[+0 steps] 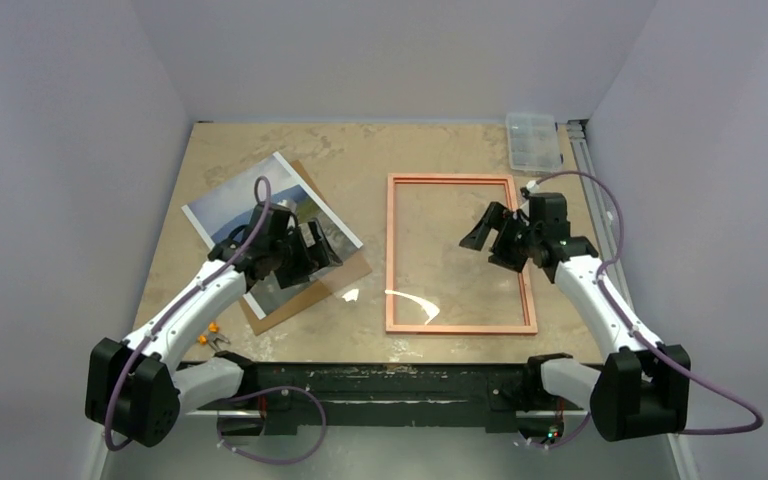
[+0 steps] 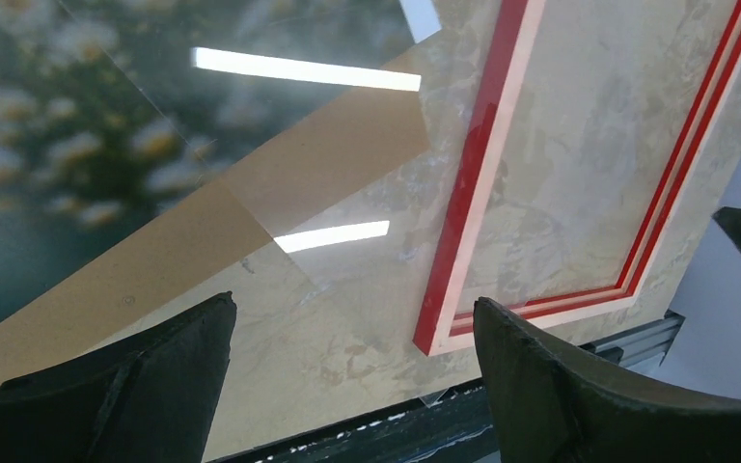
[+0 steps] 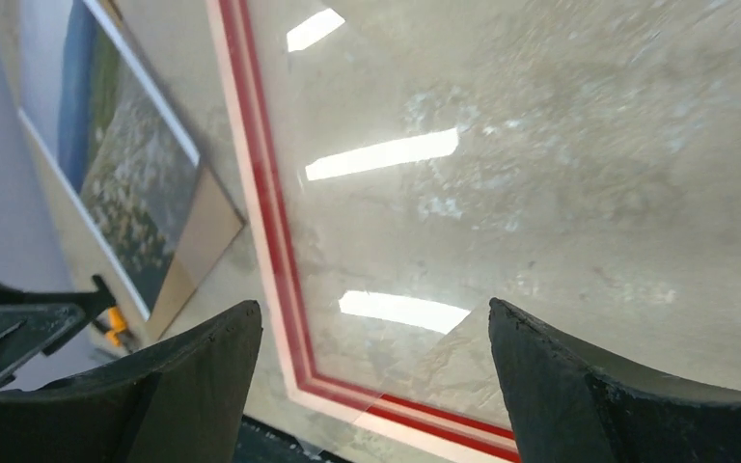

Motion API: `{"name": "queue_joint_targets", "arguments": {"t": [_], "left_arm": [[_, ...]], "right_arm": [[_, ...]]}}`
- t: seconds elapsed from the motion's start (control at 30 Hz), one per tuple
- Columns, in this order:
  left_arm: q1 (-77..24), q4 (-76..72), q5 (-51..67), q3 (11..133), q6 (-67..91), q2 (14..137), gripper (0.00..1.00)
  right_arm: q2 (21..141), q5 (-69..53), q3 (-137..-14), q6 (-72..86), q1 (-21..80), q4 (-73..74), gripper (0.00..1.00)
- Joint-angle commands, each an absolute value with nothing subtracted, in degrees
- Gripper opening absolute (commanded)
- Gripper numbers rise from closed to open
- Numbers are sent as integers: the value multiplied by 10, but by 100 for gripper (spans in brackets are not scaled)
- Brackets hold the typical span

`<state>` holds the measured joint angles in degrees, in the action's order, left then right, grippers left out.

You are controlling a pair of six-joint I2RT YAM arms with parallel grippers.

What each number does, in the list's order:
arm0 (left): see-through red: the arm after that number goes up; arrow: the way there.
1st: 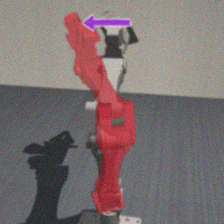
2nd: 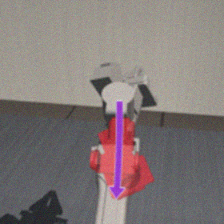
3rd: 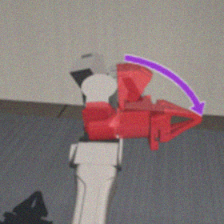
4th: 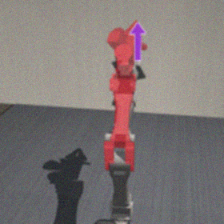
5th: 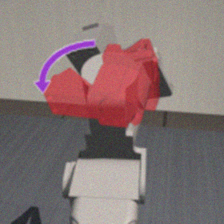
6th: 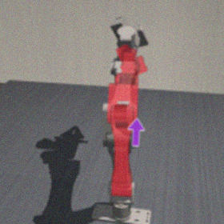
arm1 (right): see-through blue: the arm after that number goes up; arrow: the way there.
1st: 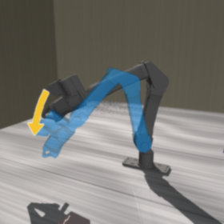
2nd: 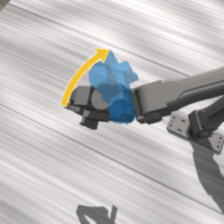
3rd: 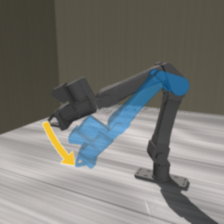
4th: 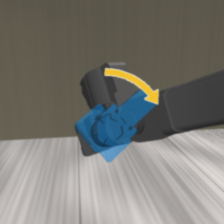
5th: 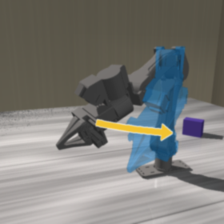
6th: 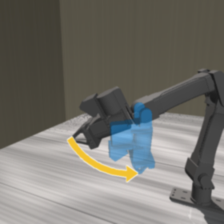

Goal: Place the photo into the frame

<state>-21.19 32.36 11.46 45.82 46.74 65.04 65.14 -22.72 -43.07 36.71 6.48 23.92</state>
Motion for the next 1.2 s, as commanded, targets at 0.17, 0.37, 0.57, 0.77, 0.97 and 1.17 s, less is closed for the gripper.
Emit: {"name": "queue_joint_targets", "arguments": {"t": [0.17,0.37,0.57,0.77,0.97,1.17], "left_arm": [[-215,316,86,383,524,630,90],[-216,255,104,332,562,622,88],[-216,156,129,277,611,616,83],[-216,108,139,247,635,629,79],[-216,83,142,239,640,646,76],[-215,68,147,242,637,666,73]], "right_arm": [[664,-63,-526,307,66,287,87],[728,-143,-510,322,66,171,85],[895,-278,-591,285,66,143,82],[1052,-361,-693,268,65,133,79],[1141,-445,-750,287,69,106,77],[1194,-497,-798,298,108,103,70]]}}
